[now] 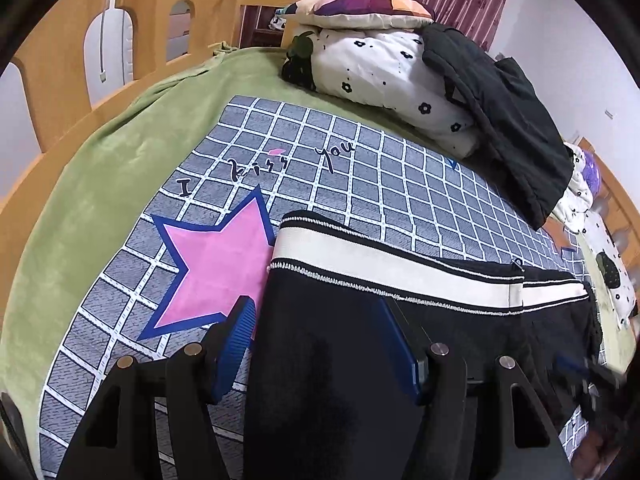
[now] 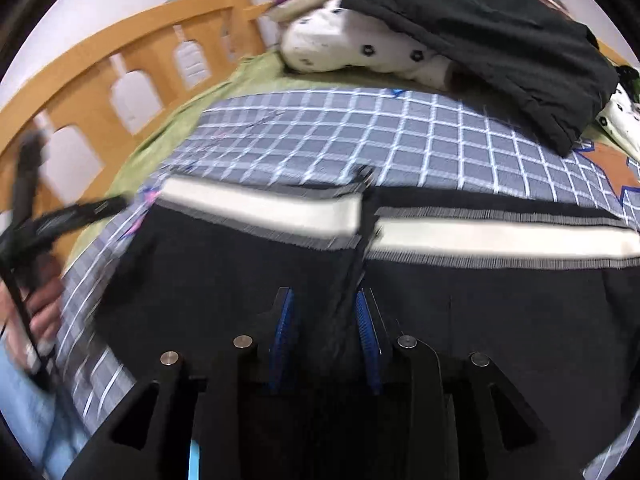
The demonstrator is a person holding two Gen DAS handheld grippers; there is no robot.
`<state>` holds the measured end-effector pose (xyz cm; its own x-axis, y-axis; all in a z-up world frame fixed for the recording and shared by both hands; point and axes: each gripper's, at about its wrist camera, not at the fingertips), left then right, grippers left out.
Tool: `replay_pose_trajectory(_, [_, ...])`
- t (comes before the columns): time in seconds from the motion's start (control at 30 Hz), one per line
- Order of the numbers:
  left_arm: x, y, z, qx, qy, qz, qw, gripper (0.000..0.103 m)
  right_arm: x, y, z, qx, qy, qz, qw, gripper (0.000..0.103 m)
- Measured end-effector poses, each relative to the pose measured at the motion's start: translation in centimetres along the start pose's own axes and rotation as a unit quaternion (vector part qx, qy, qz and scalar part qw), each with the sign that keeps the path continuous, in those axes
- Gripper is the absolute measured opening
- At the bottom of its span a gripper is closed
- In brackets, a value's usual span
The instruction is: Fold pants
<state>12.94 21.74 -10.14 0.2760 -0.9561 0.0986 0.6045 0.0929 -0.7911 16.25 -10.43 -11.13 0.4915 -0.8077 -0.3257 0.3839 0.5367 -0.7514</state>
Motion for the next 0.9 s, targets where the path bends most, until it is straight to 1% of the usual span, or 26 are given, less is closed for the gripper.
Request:
replay_pose_trajectory(0.1, [0.2,0.0,-0.1,0.001,0.002,0.001,1.0,0.061,-1.2,-1.0,-3.7,-0.011,-0.003,0.022,1.0,0.033])
replay_pose_trajectory(0.17, [0.4,0.0,-0.3,0.001,0.004,0.006,1.0,0.061,-1.3,-0.4,-5.4,-0.028,0.004,0.023,0.999,0.032])
replay_pose_trajectory(0.2, [0.5,0.0,-0.4,0.001,0.006,0.008,0.9999,0.061,-1.2,0.0,-6.1,-0.029,0.009,0.02,0.999,0.026])
replay_pose_trajectory(0.23, [0.6,0.1,-0.4,0.002,0.008,0.011,0.9999,0.061,-1.2,0.1,-6.3,-0.022,0.009,0.018,1.0,0.022])
replay_pose_trajectory(0.27, [0.6,0.1,-0.5,0.002,0.01,0.013,0.9999,0.061,-1.3,-0.2,-6.6,-0.008,0.006,0.019,1.0,0.019])
replay_pose_trajectory(0.3, [0.7,0.1,-0.6,0.003,0.011,0.017,0.9998,0.061,-1.5,-0.9,-6.6,0.007,0.007,0.03,0.999,0.018])
replay_pose_trajectory(0.33, [0.7,0.1,-0.7,0.004,0.012,0.021,0.9997,0.061,-1.3,-2.2,-6.4,0.034,0.02,0.056,0.998,0.018])
replay_pose_trajectory(0.37, [0.7,0.1,-0.8,0.005,0.015,0.024,0.9996,0.061,-1.0,-3.0,-6.0,0.05,0.031,0.079,0.995,0.018])
replay_pose_trajectory(0.4, [0.8,0.1,-0.8,0.005,0.017,0.026,0.9995,0.061,-0.7,-3.7,-5.8,0.059,0.04,0.102,0.992,0.018])
replay_pose_trajectory(0.43, [0.8,0.1,-0.8,0.006,0.018,0.026,0.9995,0.061,-0.5,-3.7,-5.8,0.055,0.044,0.11,0.991,0.018])
replay_pose_trajectory(0.47, [0.9,0.1,-0.8,0.006,0.019,0.024,0.9995,0.061,-0.3,-3.1,-5.9,0.035,0.046,0.106,0.993,0.019])
replay_pose_trajectory(0.5, [0.9,0.0,-0.8,0.007,0.019,0.019,0.9996,0.061,-0.1,-1.7,-6.3,-0.001,0.044,0.091,0.995,0.021])
replay_pose_trajectory(0.53, [0.8,-0.1,-0.8,0.009,0.02,0.011,0.9997,0.061,0.0,-0.6,-6.7,-0.029,0.044,0.078,0.996,0.028])
replay_pose_trajectory(0.57, [0.9,-0.2,-0.9,0.011,0.022,0.008,0.9997,0.061,0.4,0.7,-7.4,-0.056,0.049,0.075,0.994,0.03])
replay_pose_trajectory(0.6, [1.0,-0.4,-1.0,0.013,0.025,0.011,0.9995,0.061,0.5,1.0,-7.7,-0.054,0.053,0.084,0.994,0.03])
replay_pose_trajectory(0.67, [1.1,-0.6,-1.1,0.015,0.029,0.012,0.9994,0.061,0.3,-0.4,-7.4,-0.03,0.058,0.086,0.994,0.034])
replay_pose_trajectory(0.7, [1.1,-0.7,-1.1,0.017,0.029,0.009,0.9994,0.061,-0.1,-1.4,-7.0,-0.013,0.052,0.082,0.995,0.035])
replay_pose_trajectory(0.77, [1.1,-0.8,-1.1,0.017,0.027,0.005,0.9995,0.061,-0.8,-2.7,-6.4,0.024,0.034,0.073,0.997,0.042])
replay_pose_trajectory(0.8, [1.2,-0.8,-1.1,0.017,0.027,0.005,0.9995,0.061,-1.1,-2.9,-6.1,0.032,0.027,0.072,0.997,0.046])
replay_pose_trajectory(0.83, [1.2,-0.7,-1.2,0.014,0.026,0.006,0.9995,0.061,-1.3,-2.6,-5.9,0.029,0.021,0.07,0.997,0.046])
replay_pose_trajectory(0.9, [1.2,-0.7,-1.6,0.004,0.024,0.004,0.9997,0.061,-1.7,-0.8,-6.4,0.0,0.01,0.045,0.999,0.046])
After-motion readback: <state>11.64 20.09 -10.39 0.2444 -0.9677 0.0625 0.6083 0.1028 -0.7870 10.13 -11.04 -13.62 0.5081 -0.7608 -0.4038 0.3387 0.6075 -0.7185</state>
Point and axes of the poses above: each gripper's, at about its wrist camera, not at the fingertips, and y roughly the way its jaws point, x to its right, z to its top, and after that the axes turned 10 degrees about z, right-handed
